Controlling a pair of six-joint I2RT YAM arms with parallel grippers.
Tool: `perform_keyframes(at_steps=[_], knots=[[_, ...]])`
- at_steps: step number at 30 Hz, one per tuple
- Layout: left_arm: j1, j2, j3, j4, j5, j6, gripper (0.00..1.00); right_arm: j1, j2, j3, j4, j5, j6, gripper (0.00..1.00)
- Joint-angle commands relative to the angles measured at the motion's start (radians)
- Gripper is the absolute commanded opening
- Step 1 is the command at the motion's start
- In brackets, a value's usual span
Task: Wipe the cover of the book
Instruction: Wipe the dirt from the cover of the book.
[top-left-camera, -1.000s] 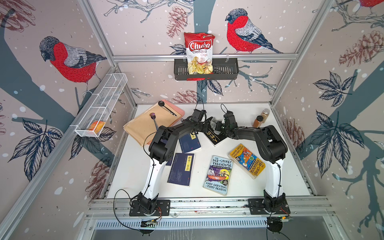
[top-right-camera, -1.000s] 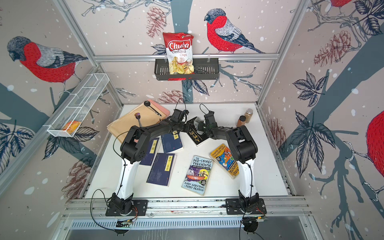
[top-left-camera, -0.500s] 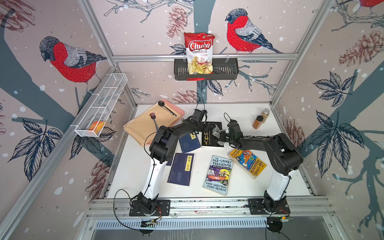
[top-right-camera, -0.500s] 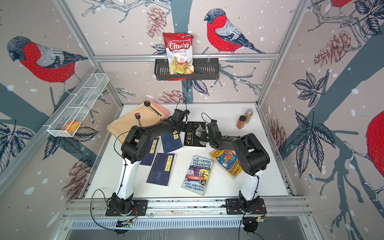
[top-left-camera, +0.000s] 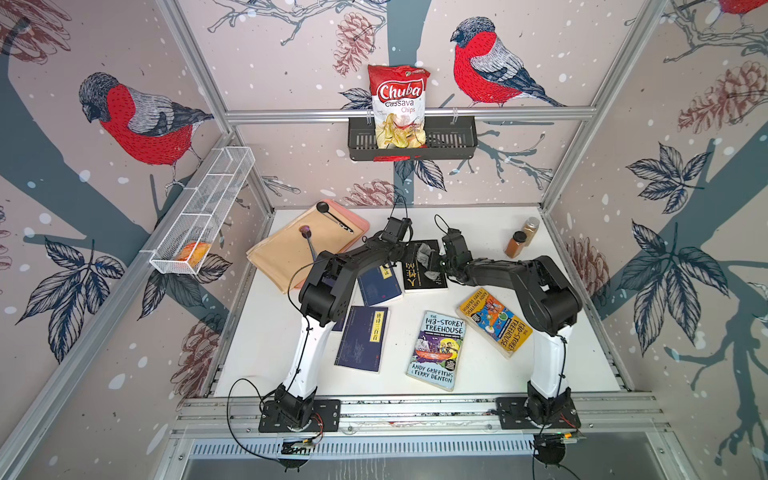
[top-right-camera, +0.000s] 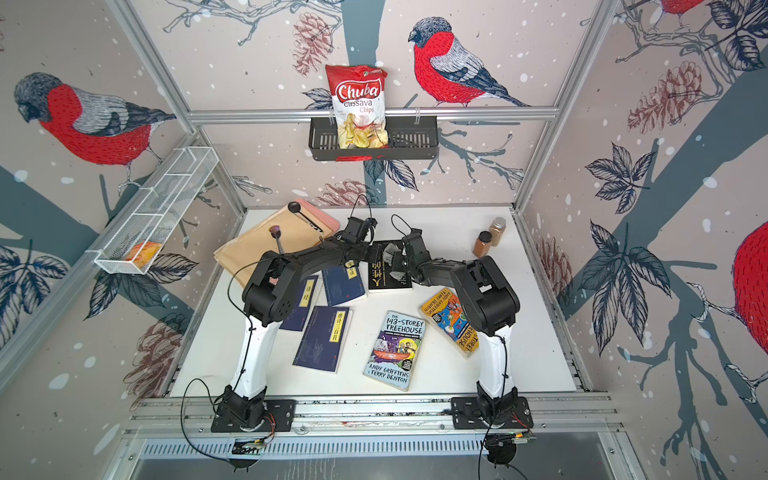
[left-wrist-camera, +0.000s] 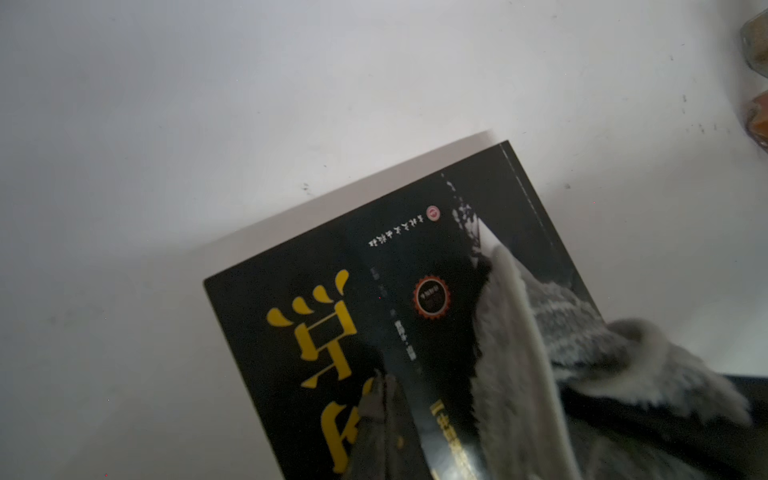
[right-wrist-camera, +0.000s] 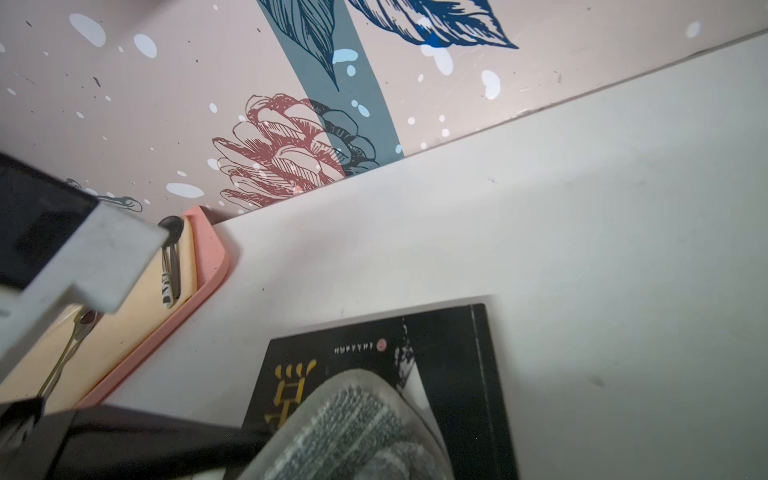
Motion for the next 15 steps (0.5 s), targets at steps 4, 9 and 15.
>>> perform_keyframes(at_steps=[4, 9, 15], knots=[[0.0, 0.003, -0.022, -0.141, 0.002, 0.02, 0.0, 0.003, 0.12, 0.112, -0.195, -0.074, 0.014, 0.09], [-0.001, -0.003, -0.024, -0.14, -0.004, 0.024, 0.0, -0.001, 0.074, 0.072, -0.167, -0.084, 0.011, 0.11], [0.0, -0.055, -0.042, -0.1, 0.012, 0.026, 0.0, -0.031, -0.07, -0.035, -0.104, -0.132, -0.005, 0.18]])
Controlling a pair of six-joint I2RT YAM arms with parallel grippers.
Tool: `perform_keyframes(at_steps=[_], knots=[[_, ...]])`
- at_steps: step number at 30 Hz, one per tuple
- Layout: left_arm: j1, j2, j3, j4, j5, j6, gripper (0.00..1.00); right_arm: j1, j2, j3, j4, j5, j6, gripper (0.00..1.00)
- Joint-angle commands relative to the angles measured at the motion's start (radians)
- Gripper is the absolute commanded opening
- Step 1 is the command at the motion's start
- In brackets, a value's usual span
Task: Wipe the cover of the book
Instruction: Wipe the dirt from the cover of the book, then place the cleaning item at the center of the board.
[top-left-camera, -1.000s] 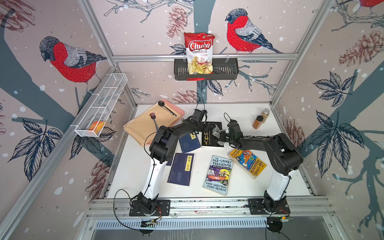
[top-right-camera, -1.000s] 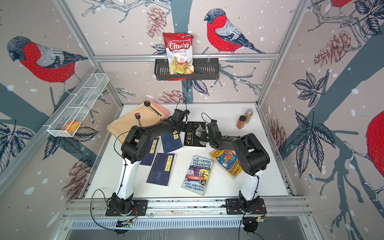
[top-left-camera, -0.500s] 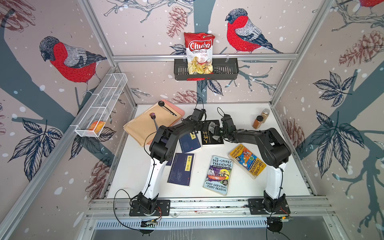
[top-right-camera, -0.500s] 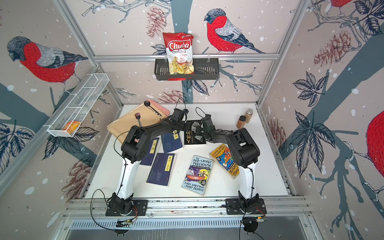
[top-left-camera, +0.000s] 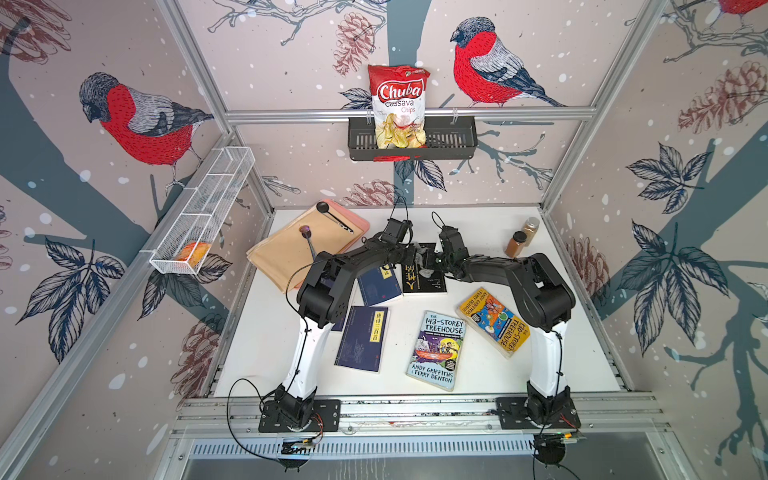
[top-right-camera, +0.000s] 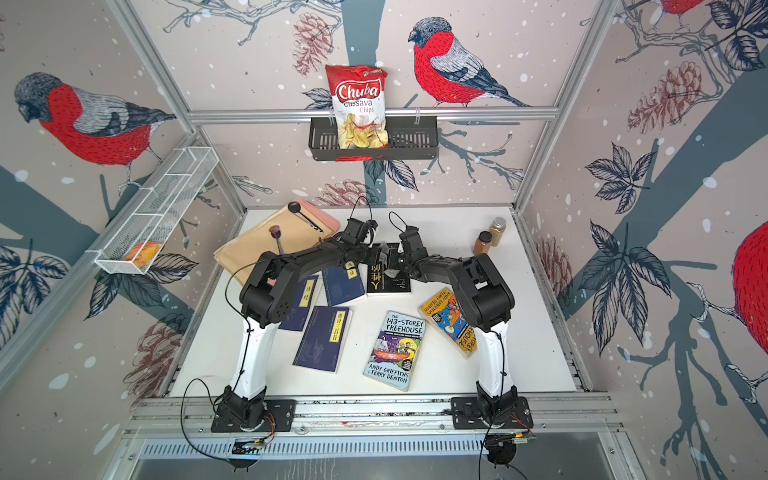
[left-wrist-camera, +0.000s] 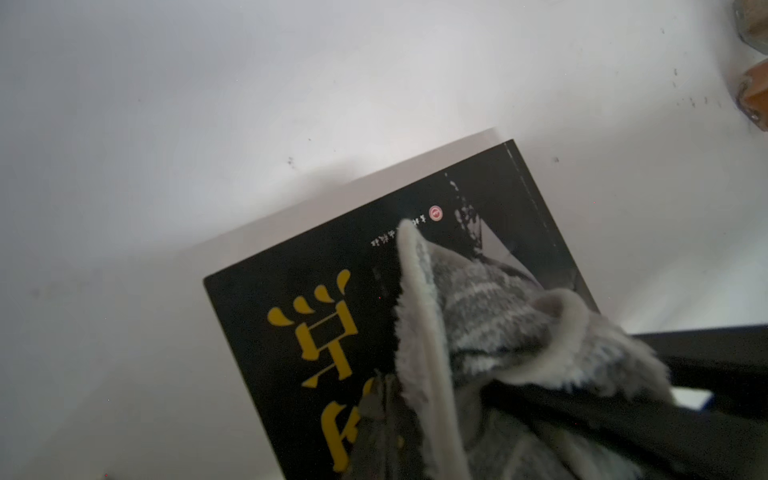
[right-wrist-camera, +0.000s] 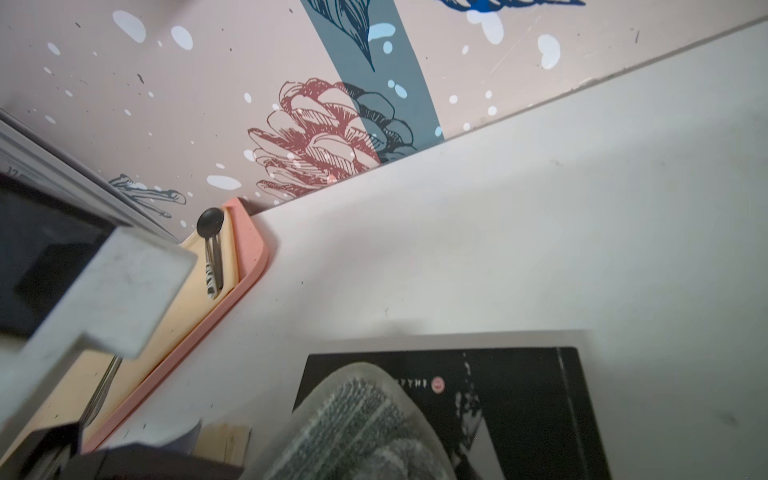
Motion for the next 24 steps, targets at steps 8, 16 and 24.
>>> perform_keyframes(at_steps=[8, 16, 24], knots=[[0.005, -0.146, -0.063, -0.022, -0.002, 0.014, 0.11, -0.054, -0.219, -0.085, -0.155, 0.059, -0.053, 0.22], [0.039, -0.278, -0.171, 0.022, -0.011, 0.016, 0.31, -0.127, -0.212, -0.121, -0.225, 0.184, -0.068, 0.25], [0.167, -0.424, -0.339, 0.079, -0.021, 0.004, 0.47, -0.139, -0.204, -0.115, -0.271, 0.285, -0.107, 0.54]])
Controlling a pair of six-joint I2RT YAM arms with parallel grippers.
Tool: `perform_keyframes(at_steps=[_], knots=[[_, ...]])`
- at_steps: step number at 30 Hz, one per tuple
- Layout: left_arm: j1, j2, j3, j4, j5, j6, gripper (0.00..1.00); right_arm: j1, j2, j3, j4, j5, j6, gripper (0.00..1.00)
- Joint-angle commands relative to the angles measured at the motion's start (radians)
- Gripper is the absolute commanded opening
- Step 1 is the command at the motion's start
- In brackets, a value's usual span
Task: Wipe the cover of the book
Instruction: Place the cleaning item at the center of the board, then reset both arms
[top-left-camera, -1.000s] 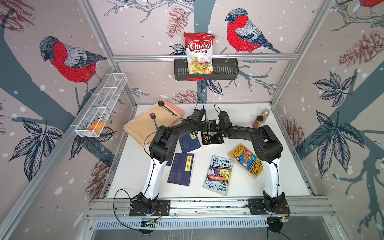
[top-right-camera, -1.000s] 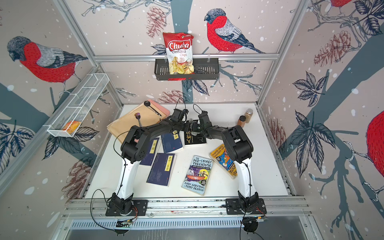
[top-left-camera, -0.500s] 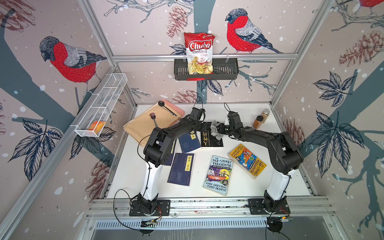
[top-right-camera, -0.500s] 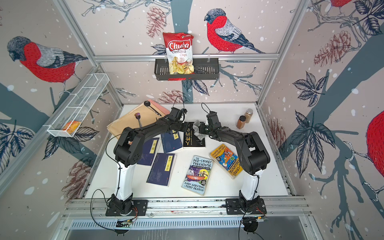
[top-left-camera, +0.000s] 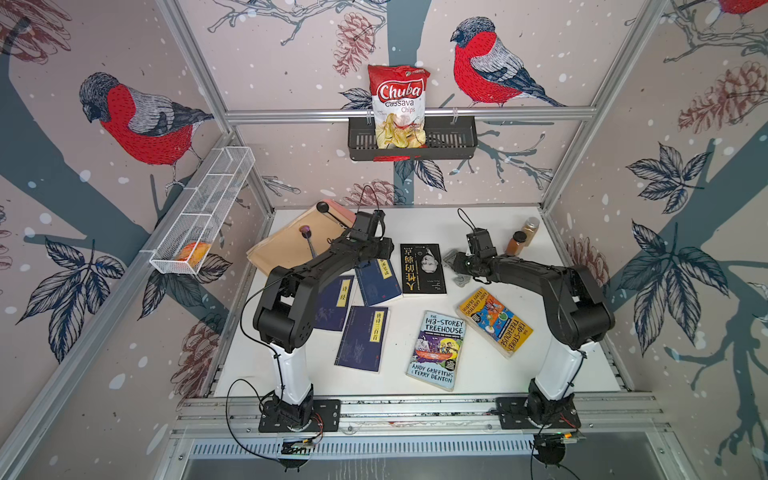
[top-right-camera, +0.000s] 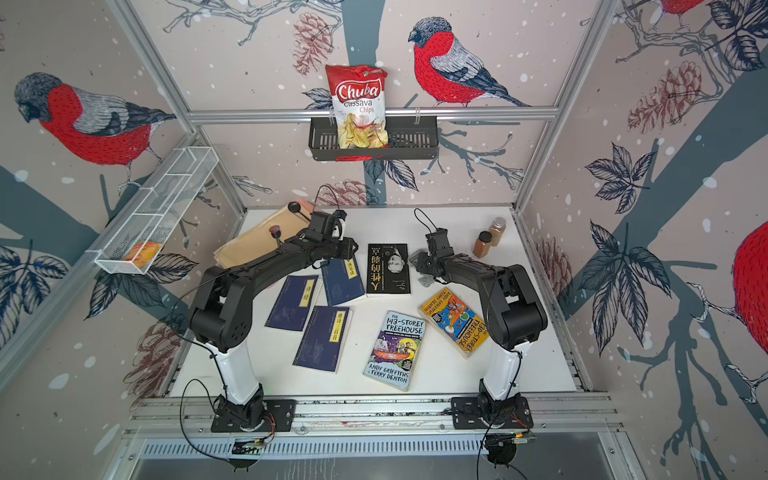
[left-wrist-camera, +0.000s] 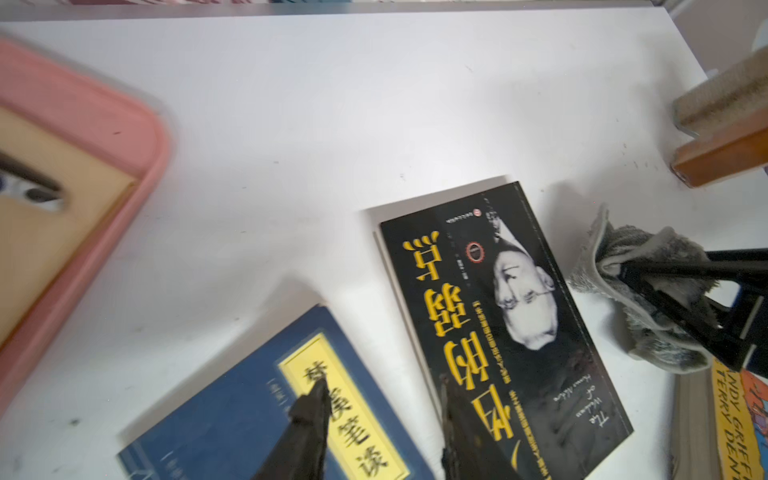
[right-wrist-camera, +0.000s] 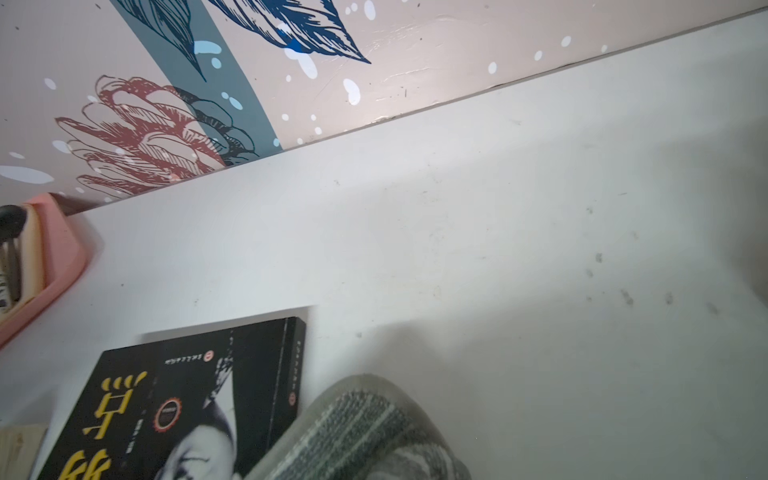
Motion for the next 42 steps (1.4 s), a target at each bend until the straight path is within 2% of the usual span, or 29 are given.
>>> perform_keyframes(at_steps=[1, 7, 8, 10, 11, 16, 20, 22, 23, 26, 29, 37, 42], knots=[[0.04, -0.055, -0.059, 0.066, -0.01, -0.002, 0.49, 0.0, -0.005, 0.003, -0.017, 0.058, -0.026, 0.59], [0.117, -0.127, -0.167, 0.125, -0.023, -0.005, 0.63, -0.001, -0.06, -0.006, -0.006, 0.048, -0.043, 0.74], [0.13, -0.136, -0.178, 0.133, -0.028, -0.003, 0.69, 0.0, -0.076, -0.009, -0.003, 0.048, -0.048, 0.76], [0.15, -0.152, -0.199, 0.142, -0.046, -0.002, 0.75, -0.002, -0.112, -0.013, -0.003, 0.049, -0.053, 0.82], [0.161, -0.163, -0.209, 0.148, -0.059, 0.002, 0.84, -0.002, -0.132, -0.015, -0.004, 0.051, -0.057, 0.85], [0.229, -0.207, -0.286, 0.203, -0.133, 0.051, 0.86, -0.016, -0.236, -0.033, -0.005, 0.118, -0.086, 0.88], [0.289, -0.271, -0.425, 0.347, -0.249, 0.094, 0.87, -0.092, -0.32, -0.094, 0.049, 0.225, -0.087, 0.88], [0.318, -0.312, -0.521, 0.476, -0.284, 0.092, 0.87, -0.157, -0.363, -0.162, 0.134, 0.241, -0.084, 0.89], [0.337, -0.334, -0.575, 0.554, -0.297, 0.086, 0.92, -0.199, -0.384, -0.202, 0.181, 0.247, -0.082, 0.89], [0.38, -0.383, -0.761, 0.894, -0.316, 0.087, 0.94, -0.307, -0.425, -0.322, 0.319, 0.256, -0.083, 0.91], [0.391, -0.418, -0.87, 1.126, -0.336, 0.1, 0.98, -0.363, -0.453, -0.455, 0.472, 0.297, -0.117, 0.97], [0.392, -0.429, -0.879, 1.129, -0.329, 0.122, 0.98, -0.391, -0.465, -0.692, 0.885, 0.335, -0.184, 1.0], [0.395, -0.441, -0.906, 1.168, -0.32, 0.14, 0.98, -0.386, -0.465, -0.732, 0.955, 0.355, -0.187, 1.0]])
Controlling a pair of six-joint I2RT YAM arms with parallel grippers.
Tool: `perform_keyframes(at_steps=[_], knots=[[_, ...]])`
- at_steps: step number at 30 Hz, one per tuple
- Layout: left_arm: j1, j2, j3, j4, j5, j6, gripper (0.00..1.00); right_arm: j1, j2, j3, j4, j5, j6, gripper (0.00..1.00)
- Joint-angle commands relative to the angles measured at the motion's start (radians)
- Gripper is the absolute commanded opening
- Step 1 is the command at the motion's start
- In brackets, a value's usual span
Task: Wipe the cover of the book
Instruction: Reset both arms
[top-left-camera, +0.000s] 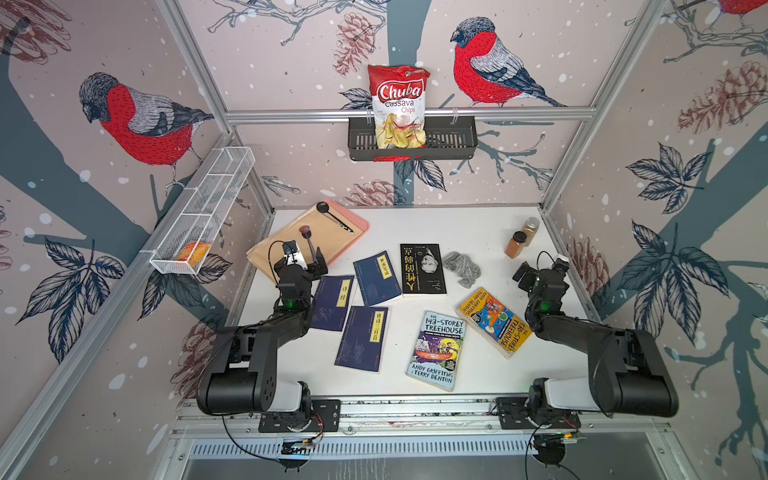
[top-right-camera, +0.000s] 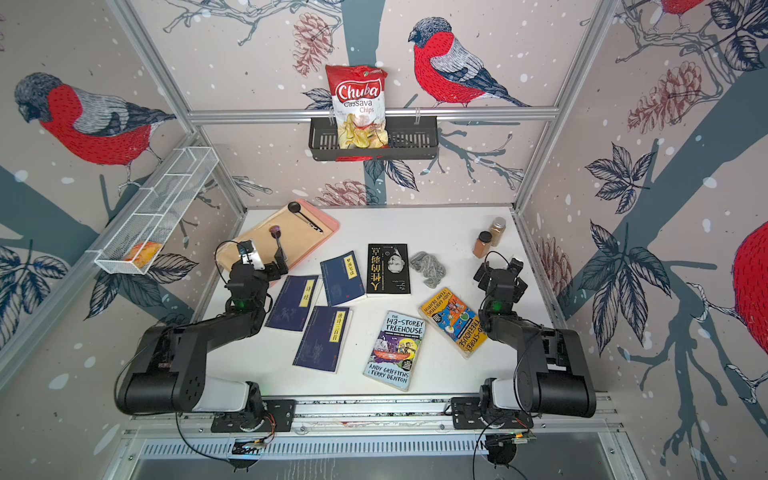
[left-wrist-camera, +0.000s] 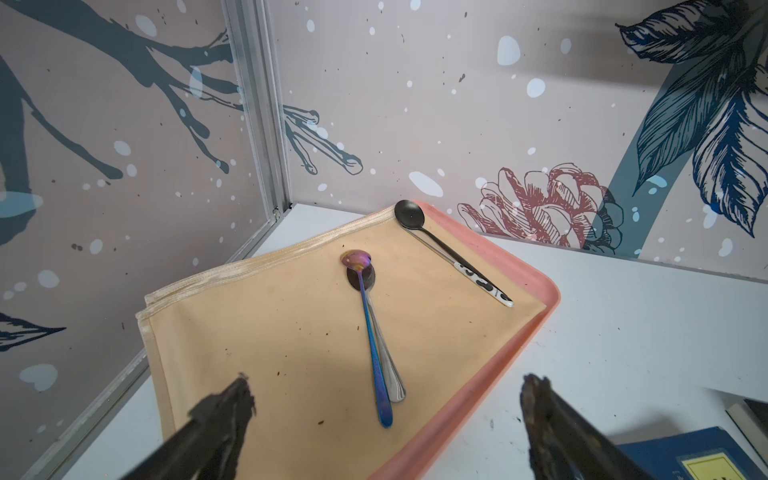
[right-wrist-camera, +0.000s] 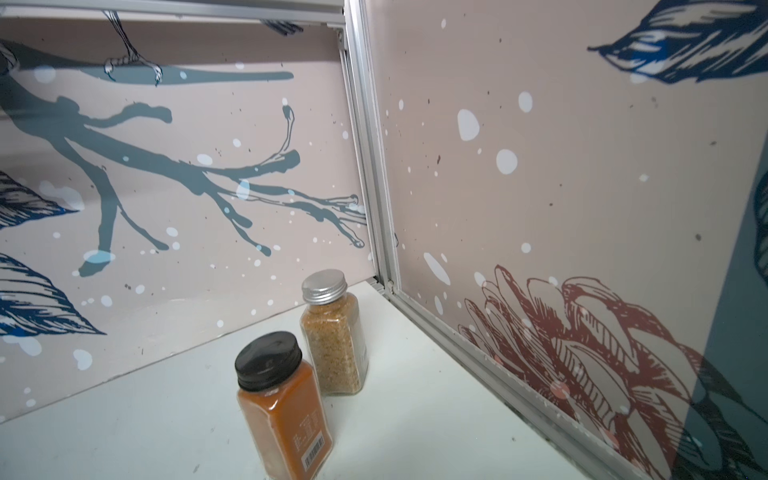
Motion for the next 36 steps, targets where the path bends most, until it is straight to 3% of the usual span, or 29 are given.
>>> perform_keyframes(at_steps=[1, 17, 23, 27, 30, 33, 36], knots=[[0.006, -0.01, -0.013, 0.084, 0.007, 0.027, 0.98, 0.002, 0.008, -0.012, 0.137, 0.031, -0.023, 1.0], [0.006, -0.094, -0.102, 0.047, -0.007, 0.024, 0.98, 0.0, 0.059, -0.037, 0.213, -0.012, -0.036, 1.0], [0.006, 0.023, -0.188, 0.269, 0.071, 0.055, 0.98, 0.031, 0.103, -0.1, 0.398, -0.103, -0.116, 1.0], [0.0, 0.069, -0.203, 0.32, 0.016, 0.046, 0.98, 0.023, 0.133, -0.137, 0.492, -0.182, -0.139, 1.0], [-0.005, 0.14, -0.252, 0.497, -0.006, 0.041, 0.98, 0.023, 0.145, -0.156, 0.536, -0.204, -0.147, 1.0], [-0.004, 0.108, -0.212, 0.357, 0.011, 0.044, 0.98, 0.028, 0.149, -0.156, 0.536, -0.2, -0.152, 1.0], [-0.009, 0.134, -0.209, 0.397, 0.061, 0.069, 0.97, 0.028, 0.151, -0.156, 0.541, -0.2, -0.152, 1.0]])
